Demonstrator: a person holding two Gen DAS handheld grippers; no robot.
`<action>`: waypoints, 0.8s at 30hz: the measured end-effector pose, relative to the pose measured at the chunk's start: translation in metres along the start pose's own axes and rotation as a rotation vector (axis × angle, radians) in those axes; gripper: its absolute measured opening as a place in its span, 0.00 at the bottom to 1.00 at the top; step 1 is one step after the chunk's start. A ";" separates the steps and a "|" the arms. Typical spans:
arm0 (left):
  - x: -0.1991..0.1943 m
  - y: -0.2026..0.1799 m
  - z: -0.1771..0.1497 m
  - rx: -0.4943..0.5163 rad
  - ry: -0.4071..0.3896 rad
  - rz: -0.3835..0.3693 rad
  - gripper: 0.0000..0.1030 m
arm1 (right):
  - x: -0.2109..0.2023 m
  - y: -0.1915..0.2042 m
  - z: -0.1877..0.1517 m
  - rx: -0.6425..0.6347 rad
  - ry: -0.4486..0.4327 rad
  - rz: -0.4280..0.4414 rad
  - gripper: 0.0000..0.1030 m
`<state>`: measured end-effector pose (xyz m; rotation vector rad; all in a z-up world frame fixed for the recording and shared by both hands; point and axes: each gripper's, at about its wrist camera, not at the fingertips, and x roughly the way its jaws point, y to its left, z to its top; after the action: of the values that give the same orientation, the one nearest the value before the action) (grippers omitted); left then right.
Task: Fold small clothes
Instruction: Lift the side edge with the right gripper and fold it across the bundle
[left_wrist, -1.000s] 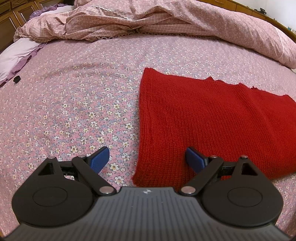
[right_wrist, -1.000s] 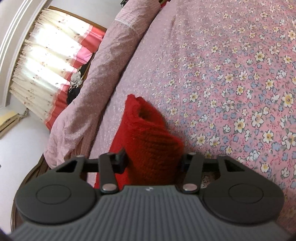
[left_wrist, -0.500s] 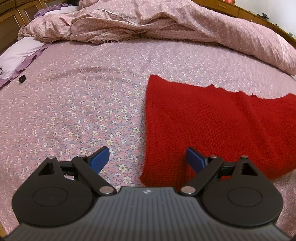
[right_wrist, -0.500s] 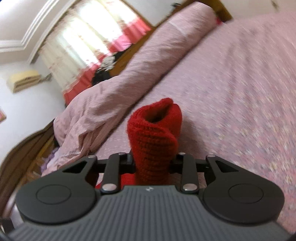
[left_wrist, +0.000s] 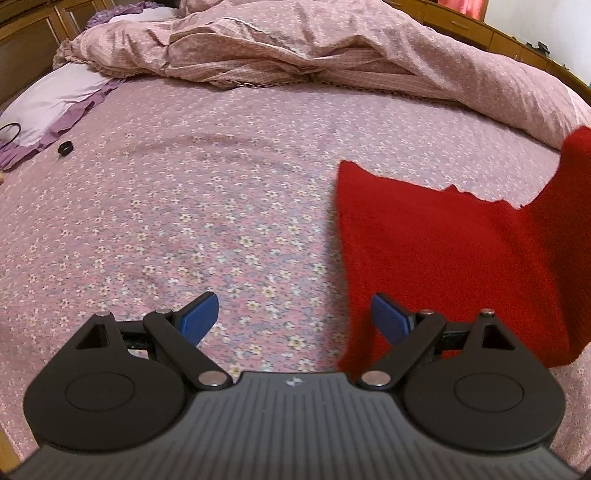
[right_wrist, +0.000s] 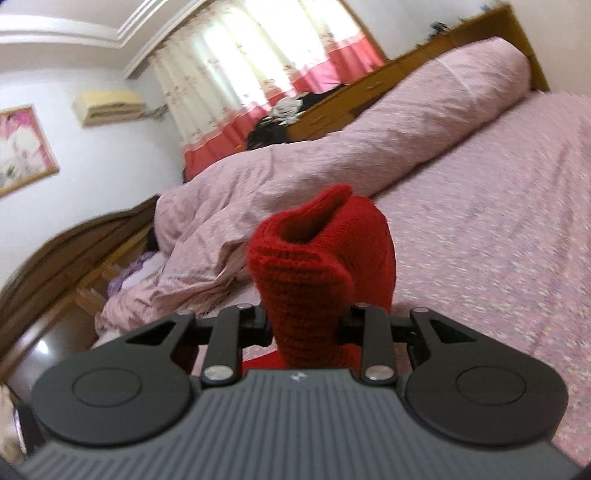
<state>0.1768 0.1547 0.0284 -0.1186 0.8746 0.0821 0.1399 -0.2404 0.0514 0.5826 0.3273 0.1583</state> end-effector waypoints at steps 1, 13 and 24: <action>0.000 0.003 0.000 -0.005 -0.002 0.000 0.90 | 0.003 0.007 -0.001 -0.019 0.005 0.004 0.30; 0.005 0.037 -0.004 -0.061 0.013 0.009 0.90 | 0.045 0.088 -0.046 -0.264 0.138 0.070 0.30; 0.011 0.061 -0.013 -0.093 0.025 0.013 0.90 | 0.072 0.105 -0.090 -0.310 0.264 0.074 0.30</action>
<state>0.1665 0.2141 0.0074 -0.2016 0.8972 0.1341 0.1704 -0.0908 0.0216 0.2659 0.5259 0.3520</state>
